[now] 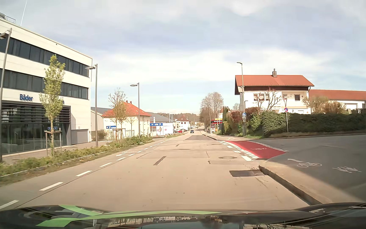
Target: Follow the waypoints while adhering to traffic rules and regulations
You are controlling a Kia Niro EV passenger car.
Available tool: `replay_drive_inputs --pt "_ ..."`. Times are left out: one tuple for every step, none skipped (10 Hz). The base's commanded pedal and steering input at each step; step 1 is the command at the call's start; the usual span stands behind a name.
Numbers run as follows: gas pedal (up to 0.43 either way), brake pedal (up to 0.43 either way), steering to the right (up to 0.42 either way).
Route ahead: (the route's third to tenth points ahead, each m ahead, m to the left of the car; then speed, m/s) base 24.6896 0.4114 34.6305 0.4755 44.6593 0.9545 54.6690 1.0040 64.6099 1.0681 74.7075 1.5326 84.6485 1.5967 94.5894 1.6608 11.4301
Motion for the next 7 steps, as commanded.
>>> replay_drive_inputs --pt "0.0 0.0 0.002" --pt "0.0 0.0 0.001" --pt "0.0 0.0 0.001" --pt "0.0 0.0 0.001" --pt "0.0 0.0 0.001" --pt "0.0 0.0 0.001" --pt "0.0 0.0 0.001"
